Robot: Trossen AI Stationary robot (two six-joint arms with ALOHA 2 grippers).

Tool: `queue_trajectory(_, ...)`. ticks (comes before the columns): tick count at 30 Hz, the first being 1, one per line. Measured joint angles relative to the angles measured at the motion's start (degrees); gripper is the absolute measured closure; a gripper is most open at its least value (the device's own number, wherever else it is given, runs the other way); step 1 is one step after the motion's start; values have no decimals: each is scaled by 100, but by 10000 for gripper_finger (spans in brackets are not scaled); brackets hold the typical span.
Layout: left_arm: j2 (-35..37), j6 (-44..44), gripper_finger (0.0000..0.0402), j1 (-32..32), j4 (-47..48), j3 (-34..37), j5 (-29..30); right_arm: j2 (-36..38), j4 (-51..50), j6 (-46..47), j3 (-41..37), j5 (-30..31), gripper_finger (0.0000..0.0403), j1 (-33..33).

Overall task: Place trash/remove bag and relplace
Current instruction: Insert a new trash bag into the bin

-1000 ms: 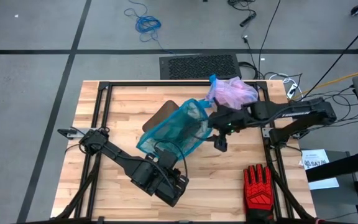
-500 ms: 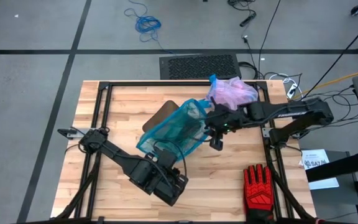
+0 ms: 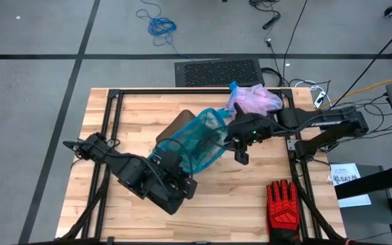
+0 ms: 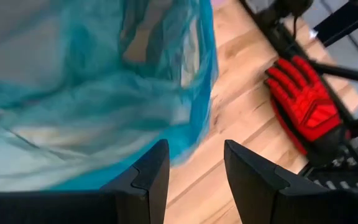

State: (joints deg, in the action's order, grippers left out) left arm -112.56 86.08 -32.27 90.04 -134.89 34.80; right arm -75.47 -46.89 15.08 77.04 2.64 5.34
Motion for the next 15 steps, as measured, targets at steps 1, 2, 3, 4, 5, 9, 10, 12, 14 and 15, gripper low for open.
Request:
queue_trajectory(1, 29, -14, 254, 0, -2, -2, 58, 26, -3, -40, 43, 2, 328, 0)
queue_trajectory(2, 53, -73, 254, 0, -6, -2, 85, 48, 3, -79, 72, 4, 319, -2)
queue_trajectory(3, 62, -97, 254, 0, -7, -2, 84, 57, 8, -112, 81, 13, 309, -4)
queue_trajectory(4, 64, -109, 254, 0, -4, -2, 83, 58, 0, -148, 81, 19, 299, -4)
queue_trajectory(5, 64, -127, 254, 0, -4, -2, 72, 54, -7, -193, 81, 11, 289, -4)
queue_trajectory(9, 70, -149, 254, 0, -4, -2, 27, 66, 20, -248, 99, 0, 247, -4)
queue_trajectory(10, 90, -149, 254, 0, -4, -2, 87, 77, 4, -264, 147, 2, 237, -4)
queue_trajectory(12, 144, -137, 254, 50, -4, -2, 281, 87, 28, -371, 373, 2, 221, -11)
queue_trajectory(14, 219, -136, 254, 162, -4, -2, 382, 97, 68, -753, 650, 2, 211, -11)
queue_trajectory(15, 248, -136, 254, 235, 0, -7, 391, 97, 153, -1043, 753, 2, 209, -11)
